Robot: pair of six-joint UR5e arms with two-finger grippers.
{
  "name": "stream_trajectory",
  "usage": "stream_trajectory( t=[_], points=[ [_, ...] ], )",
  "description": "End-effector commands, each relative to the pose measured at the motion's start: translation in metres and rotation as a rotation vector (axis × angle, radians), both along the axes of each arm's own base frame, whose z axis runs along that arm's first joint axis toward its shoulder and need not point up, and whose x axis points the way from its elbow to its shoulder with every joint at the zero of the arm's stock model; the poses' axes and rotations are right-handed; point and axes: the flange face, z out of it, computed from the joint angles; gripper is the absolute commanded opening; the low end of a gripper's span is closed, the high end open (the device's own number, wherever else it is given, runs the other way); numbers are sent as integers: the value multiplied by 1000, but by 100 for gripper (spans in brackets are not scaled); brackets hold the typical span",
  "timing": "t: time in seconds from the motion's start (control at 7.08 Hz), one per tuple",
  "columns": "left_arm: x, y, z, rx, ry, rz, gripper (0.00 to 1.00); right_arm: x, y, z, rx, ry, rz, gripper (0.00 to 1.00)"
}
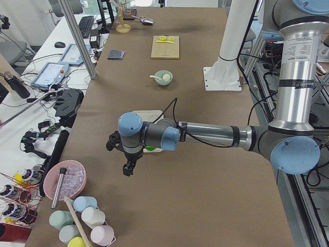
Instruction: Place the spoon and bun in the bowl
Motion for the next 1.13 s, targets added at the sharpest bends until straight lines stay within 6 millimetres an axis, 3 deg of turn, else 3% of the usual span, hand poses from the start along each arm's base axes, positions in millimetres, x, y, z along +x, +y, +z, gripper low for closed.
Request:
stream_trajectory(
  t=[0.0,0.42,0.57,0.85,0.99],
  points=[
    [-6,4,10,-65,5,-58,98,10,18,24,-30,-10,0,100],
    [-10,23,-19,-20,9,-71,98,10,28,36,-45,-2,-4,100],
    [-14,46,-23,-16,10,-78,98,9,29,42,-39,-9,-3,100],
    [-13,49,-7,-46,0,-77,98,10,37,45,-32,-12,-5,100],
    [-13,49,-9,-41,0,-77,98,10,39,48,-20,-12,-7,100]
  ],
)
